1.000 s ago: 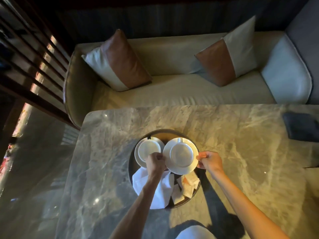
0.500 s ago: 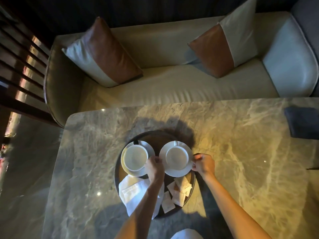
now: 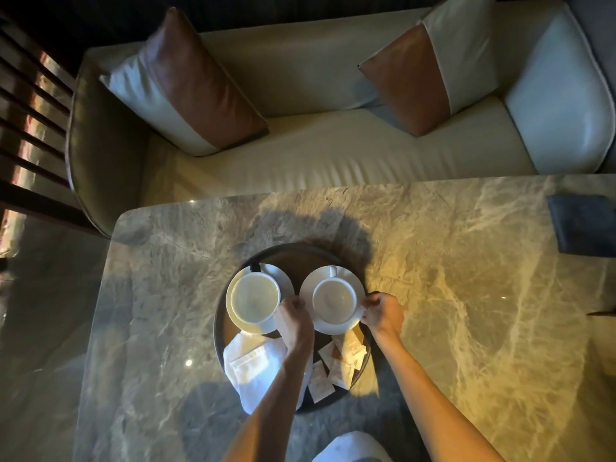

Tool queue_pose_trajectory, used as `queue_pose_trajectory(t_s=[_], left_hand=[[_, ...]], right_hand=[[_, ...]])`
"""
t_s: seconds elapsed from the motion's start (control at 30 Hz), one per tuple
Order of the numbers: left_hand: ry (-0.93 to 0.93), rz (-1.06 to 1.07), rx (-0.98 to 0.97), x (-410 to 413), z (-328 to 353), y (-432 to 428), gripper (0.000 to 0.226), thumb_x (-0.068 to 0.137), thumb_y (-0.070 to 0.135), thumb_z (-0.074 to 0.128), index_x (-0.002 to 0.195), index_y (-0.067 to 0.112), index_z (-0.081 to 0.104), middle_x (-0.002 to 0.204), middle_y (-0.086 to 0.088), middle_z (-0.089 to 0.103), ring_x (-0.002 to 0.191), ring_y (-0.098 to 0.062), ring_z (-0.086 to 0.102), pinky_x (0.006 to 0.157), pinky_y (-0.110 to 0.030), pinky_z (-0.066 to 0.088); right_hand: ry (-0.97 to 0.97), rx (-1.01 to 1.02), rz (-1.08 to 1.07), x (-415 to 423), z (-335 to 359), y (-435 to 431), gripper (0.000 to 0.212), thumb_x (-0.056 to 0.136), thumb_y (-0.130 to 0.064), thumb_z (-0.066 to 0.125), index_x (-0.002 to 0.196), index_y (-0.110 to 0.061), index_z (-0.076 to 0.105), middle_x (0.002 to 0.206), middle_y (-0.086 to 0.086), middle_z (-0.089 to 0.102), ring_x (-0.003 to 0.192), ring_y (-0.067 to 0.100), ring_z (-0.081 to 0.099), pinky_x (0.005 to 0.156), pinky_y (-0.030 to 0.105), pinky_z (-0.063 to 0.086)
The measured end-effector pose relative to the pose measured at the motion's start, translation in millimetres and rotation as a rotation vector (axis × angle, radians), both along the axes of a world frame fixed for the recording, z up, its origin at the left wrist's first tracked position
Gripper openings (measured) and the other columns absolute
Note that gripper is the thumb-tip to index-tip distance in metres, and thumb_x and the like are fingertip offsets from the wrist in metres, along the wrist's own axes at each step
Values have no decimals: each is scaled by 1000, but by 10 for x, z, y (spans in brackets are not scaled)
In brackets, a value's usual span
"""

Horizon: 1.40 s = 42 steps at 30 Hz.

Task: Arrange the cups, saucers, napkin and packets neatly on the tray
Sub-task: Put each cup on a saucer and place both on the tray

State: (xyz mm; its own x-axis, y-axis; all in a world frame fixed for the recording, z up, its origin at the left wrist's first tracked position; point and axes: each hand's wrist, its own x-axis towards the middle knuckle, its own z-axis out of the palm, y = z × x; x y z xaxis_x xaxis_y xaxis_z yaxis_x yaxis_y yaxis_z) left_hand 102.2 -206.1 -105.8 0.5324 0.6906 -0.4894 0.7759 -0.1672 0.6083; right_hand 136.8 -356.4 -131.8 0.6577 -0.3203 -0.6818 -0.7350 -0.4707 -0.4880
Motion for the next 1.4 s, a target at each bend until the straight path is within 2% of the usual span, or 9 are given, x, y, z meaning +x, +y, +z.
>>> queue_pose_trajectory(t_s=[0.13, 0.27, 0.4, 0.5, 0.73, 0.87, 1.07, 1.27, 1.4], left_hand=[[-71, 17, -13, -79, -56, -54, 23, 94, 7, 53, 92, 8, 76, 92, -8, 74, 80, -17, 58, 82, -35, 52], [-123, 77, -38, -173, -93, -94, 21, 97, 19, 54, 105, 18, 73, 103, 3, 72, 93, -13, 59, 94, -34, 47], [-143, 103, -30, -189, -103, -99, 20, 98, 21, 55, 109, 23, 71, 105, 14, 65, 95, -7, 55, 97, -28, 41], [-157, 94, 7, -171, -97, -88, 22, 98, 16, 55, 112, 23, 71, 106, 17, 61, 97, -5, 53, 96, -25, 36], [-75, 144, 8, -167, -48, -143, 10, 95, 3, 55, 88, 10, 57, 90, -5, 61, 83, -17, 54, 78, -32, 49], [-15, 250, -77, -140, -21, -195, 8, 97, 6, 51, 101, 2, 56, 94, -5, 59, 85, -21, 52, 76, -30, 39], [-41, 336, -209, -134, 29, -286, 7, 98, 13, 51, 95, 16, 44, 96, 1, 53, 92, -20, 49, 77, -26, 38], [-27, 255, -113, -418, -36, -326, 14, 95, 4, 48, 91, 17, 47, 92, -2, 60, 90, -23, 55, 75, -30, 40], [-2, 216, -124, -528, -78, -272, 14, 94, 4, 54, 89, 15, 60, 86, 1, 65, 86, -21, 60, 72, -25, 41]], right_hand=[[-14, -53, 33, -5, 33, 14, 13, 84, -7, 68, 92, -10, 77, 95, 12, 76, 92, 31, 70, 84, 46, 59], [-59, -118, 43, -40, 62, 46, 18, 85, 0, 63, 93, -9, 76, 97, 10, 76, 92, 25, 69, 77, 26, 49], [-84, -146, 45, -50, 88, 73, 19, 84, 4, 64, 93, -7, 76, 98, 9, 77, 93, 23, 69, 75, 21, 43], [-83, -161, 69, -47, 104, 83, 16, 83, 3, 67, 93, -7, 75, 97, 9, 77, 92, 23, 70, 73, 22, 43], [-144, -160, 29, -109, 157, 157, 12, 83, 5, 66, 90, -3, 72, 90, 11, 74, 84, 22, 67, 70, 27, 46], [-210, -131, -71, -159, 260, 237, 11, 85, 6, 62, 83, -3, 68, 84, 8, 68, 80, 20, 59, 70, 26, 42], [-199, -52, -299, -239, 314, 317, 15, 91, 5, 56, 99, 5, 70, 94, 14, 69, 87, 20, 58, 77, 25, 44], [-118, -59, -239, -377, 278, 267, 13, 88, 0, 66, 100, 0, 72, 102, 16, 73, 99, 30, 67, 80, 28, 45], [-79, 25, -392, -391, 249, 282, 9, 86, 1, 64, 90, -1, 71, 96, 16, 73, 94, 28, 66, 82, 36, 48]])
